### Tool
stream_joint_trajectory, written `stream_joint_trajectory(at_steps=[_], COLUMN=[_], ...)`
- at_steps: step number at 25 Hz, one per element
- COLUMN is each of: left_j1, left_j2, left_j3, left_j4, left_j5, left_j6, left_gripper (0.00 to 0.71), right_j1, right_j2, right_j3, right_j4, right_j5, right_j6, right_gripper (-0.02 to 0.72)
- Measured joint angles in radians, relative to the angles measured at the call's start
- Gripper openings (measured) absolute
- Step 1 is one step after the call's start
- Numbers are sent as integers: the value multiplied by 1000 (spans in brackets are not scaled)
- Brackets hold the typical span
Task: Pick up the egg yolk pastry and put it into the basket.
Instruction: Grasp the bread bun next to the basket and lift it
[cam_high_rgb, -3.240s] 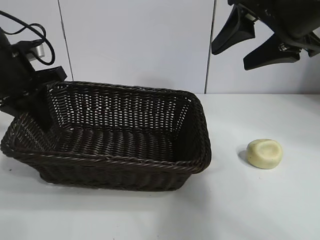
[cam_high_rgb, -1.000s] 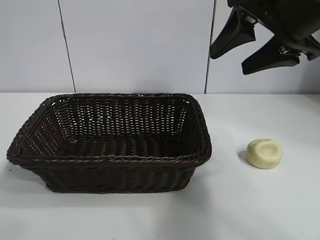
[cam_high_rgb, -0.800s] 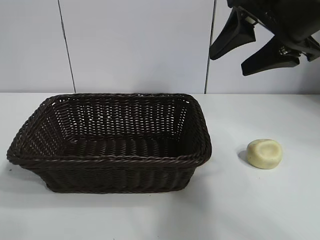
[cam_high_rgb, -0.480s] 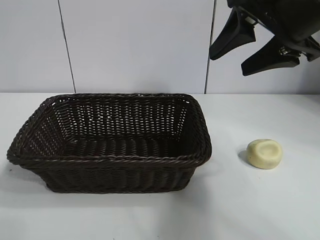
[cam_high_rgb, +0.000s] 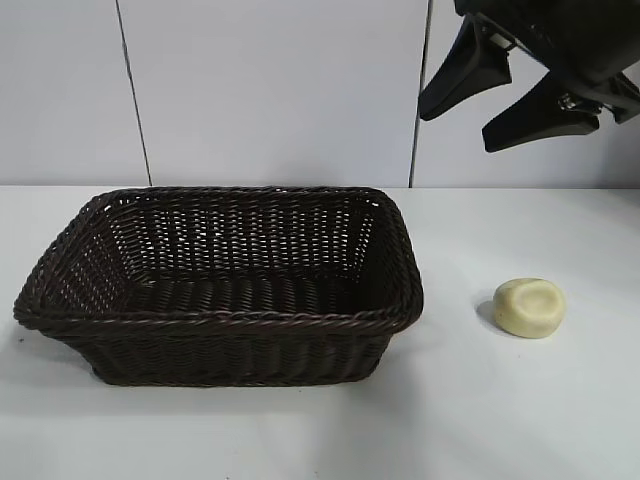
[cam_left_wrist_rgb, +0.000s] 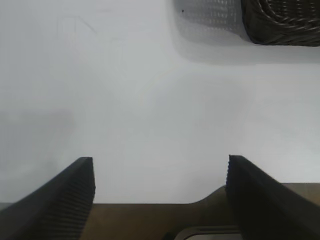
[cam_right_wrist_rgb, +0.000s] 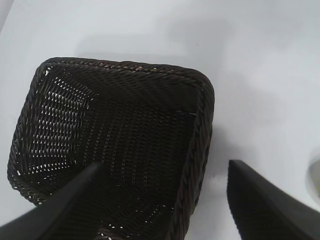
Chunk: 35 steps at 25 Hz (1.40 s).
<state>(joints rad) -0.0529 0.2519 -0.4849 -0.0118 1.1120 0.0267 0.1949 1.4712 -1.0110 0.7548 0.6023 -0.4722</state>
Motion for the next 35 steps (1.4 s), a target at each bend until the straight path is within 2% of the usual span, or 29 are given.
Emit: stream_joint_trajectory(at_steps=[6, 9, 12, 18, 21, 30, 35], left_j1=[0, 0, 0, 0, 0, 0, 0], left_j2=[-214, -264, -264, -264, -264, -264, -264], left_j3=[0, 0, 0, 0, 0, 0, 0], left_j4=[0, 0, 0, 1, 1, 1, 1], left_j5=[4, 11, 15, 15, 15, 17, 17], left_j6=[0, 0, 0, 0, 0, 0, 0], left_gripper=[535, 535, 535, 535, 535, 535, 535], right_j1=[0, 0, 0, 0, 0, -99, -136], right_j2=[0, 0, 0, 0, 0, 96, 195], right_j3=[0, 0, 0, 0, -1, -173, -271], right_j4=[-5, -39, -108, -323, -388, -411, -428], right_j5=[21, 26, 28, 52, 76, 253, 298], right_j6=[27, 71, 134, 289, 339, 349, 349], right_gripper=[496, 496, 496, 496, 496, 496, 496])
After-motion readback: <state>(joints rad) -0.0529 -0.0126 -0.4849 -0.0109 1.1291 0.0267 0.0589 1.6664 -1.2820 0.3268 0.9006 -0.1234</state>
